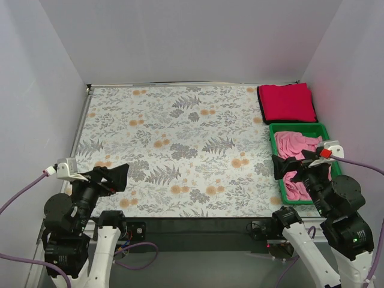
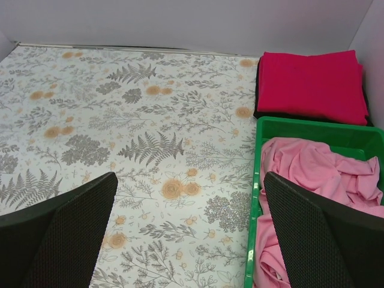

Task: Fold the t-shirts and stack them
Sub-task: Grab the tshirt from the pile

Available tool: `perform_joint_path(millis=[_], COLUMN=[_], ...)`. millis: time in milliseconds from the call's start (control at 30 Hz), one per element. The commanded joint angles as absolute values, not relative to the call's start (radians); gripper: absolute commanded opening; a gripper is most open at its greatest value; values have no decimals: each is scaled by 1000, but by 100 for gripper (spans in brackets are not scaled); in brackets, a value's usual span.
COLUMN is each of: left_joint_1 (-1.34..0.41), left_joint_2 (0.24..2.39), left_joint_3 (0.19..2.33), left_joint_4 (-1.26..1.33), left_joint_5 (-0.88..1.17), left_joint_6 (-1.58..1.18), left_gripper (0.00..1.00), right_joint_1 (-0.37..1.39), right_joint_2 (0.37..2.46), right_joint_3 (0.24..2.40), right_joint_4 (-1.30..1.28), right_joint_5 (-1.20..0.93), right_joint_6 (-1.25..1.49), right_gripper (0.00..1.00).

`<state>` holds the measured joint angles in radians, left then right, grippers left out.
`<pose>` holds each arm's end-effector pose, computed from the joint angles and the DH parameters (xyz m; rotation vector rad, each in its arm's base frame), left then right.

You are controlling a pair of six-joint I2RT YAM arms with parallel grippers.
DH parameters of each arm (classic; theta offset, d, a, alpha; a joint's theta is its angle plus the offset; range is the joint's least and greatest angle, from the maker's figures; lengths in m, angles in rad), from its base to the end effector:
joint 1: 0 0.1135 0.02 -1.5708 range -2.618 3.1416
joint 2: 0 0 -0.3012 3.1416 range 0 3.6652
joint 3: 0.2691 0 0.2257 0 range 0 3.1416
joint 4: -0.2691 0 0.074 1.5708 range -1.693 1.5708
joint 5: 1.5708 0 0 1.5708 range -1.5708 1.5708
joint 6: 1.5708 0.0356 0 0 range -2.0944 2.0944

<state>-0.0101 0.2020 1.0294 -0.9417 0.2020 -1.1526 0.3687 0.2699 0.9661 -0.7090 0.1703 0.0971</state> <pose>-0.0639 -0.0065 0.3623 -0.8300 1.5900 -1.0261 -0.0284 -0.0174 0.3780 -0.0821 1.5859 0.2292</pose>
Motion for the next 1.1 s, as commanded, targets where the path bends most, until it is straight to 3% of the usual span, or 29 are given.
perform_joint_path(millis=[0,267,600,833,1067], left_joint_1=[-6,-6,-6,-9,-17], left_joint_2=[236,271,345,295,275], left_joint_3=[1000,948,965,934,934], left_joint_4=[-948,-893,-965,-975,-993], left_joint_5=[225,295,368,436,425], left_joint_6=[-1163,-1229,-1232,-1241,-1210], left_gripper=[98,98,98,98,98], right_joint_1=[373,374,350,14,-188], right_joint_2=[307,488,940,1146,1262], right_joint_3=[973,982,1045,1088,1059], right_joint_4=[-701,-704,-692,-640,-554], right_joint_5=[207,270,604,482,394], right_joint_6=[124,130,181,262,322], right_gripper=[98,98,98,98,98])
